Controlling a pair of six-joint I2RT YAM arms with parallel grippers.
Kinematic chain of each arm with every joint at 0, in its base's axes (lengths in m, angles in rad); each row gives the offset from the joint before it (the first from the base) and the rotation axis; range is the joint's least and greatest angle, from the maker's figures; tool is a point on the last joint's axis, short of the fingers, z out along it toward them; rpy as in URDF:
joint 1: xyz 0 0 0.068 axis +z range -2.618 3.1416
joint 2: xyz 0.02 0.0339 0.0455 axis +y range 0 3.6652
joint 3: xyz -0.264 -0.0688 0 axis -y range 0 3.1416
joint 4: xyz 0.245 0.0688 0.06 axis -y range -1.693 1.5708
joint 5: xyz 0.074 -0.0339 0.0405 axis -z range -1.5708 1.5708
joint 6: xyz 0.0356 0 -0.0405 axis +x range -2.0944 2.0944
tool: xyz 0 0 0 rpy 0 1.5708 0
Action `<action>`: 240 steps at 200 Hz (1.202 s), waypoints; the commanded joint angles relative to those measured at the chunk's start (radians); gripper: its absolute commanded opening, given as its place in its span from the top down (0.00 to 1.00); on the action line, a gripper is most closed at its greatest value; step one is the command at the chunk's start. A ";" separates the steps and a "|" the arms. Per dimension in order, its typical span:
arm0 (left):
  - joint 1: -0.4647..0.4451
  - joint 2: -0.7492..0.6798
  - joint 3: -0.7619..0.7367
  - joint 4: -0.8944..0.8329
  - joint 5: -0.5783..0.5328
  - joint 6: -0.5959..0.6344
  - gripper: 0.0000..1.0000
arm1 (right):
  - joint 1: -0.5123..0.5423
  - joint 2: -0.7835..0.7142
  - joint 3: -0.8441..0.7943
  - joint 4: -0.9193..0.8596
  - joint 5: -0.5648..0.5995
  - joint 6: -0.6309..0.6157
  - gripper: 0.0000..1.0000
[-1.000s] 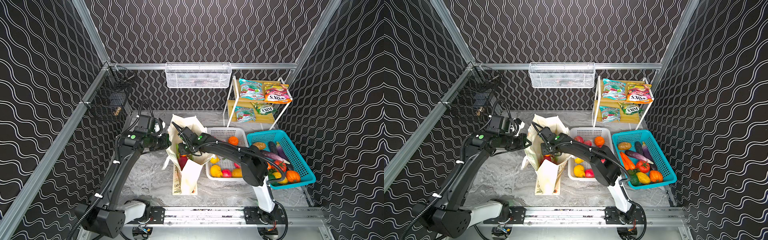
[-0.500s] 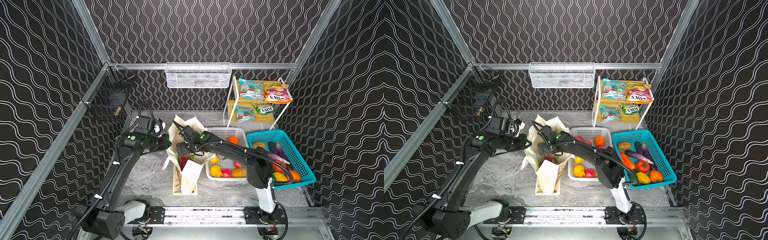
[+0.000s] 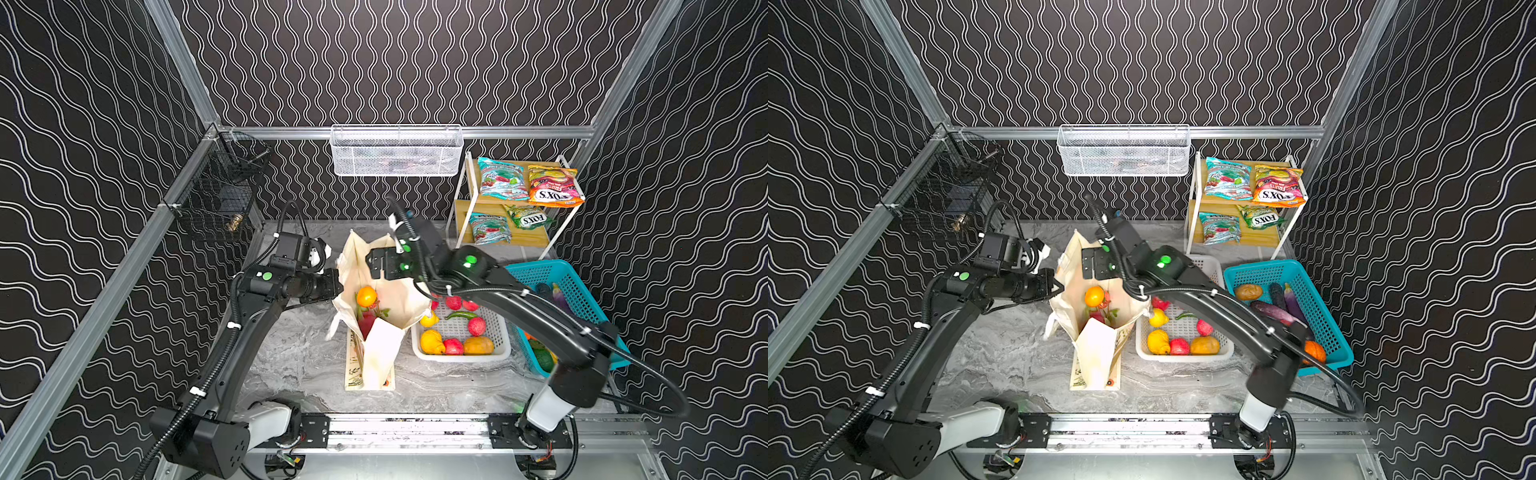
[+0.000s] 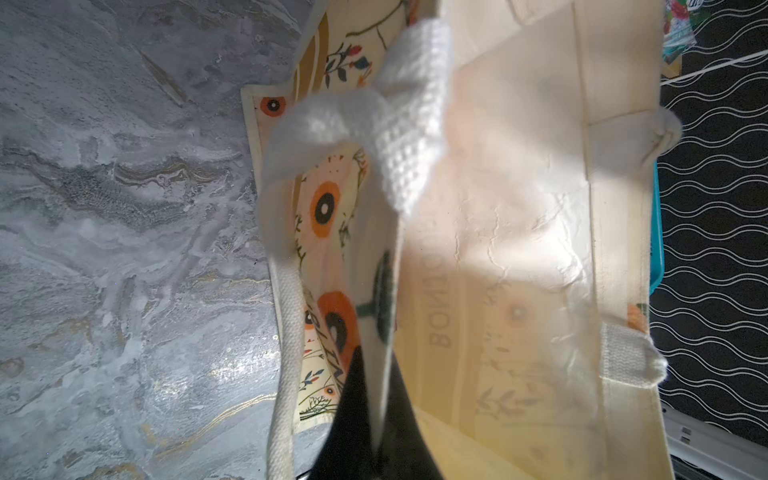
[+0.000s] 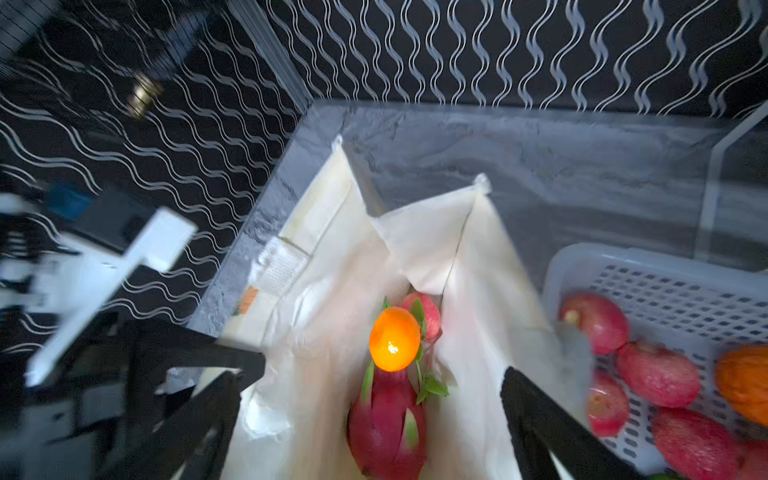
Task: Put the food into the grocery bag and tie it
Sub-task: 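Open the right gripper to drop the orange and withdraw upward, then move the right gripper over the teal basket and grasp the brown potato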
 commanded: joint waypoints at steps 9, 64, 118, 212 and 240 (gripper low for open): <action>0.000 0.000 -0.007 0.010 0.004 0.029 1.00 | -0.001 -0.109 -0.053 0.069 0.143 -0.033 0.01; 0.001 0.004 -0.009 0.011 0.008 0.029 1.00 | -0.064 -0.262 -0.156 0.059 0.287 -0.018 0.01; -0.001 -0.009 -0.015 0.011 0.019 0.033 1.00 | -0.424 -0.447 -0.331 -0.060 0.277 0.123 0.01; 0.000 -0.014 -0.009 0.001 0.029 0.053 1.00 | -0.784 -0.552 -0.567 0.017 0.014 0.149 0.05; 0.000 -0.014 -0.009 -0.004 0.023 0.061 1.00 | -0.785 -0.478 -0.571 -0.035 -0.128 0.169 0.07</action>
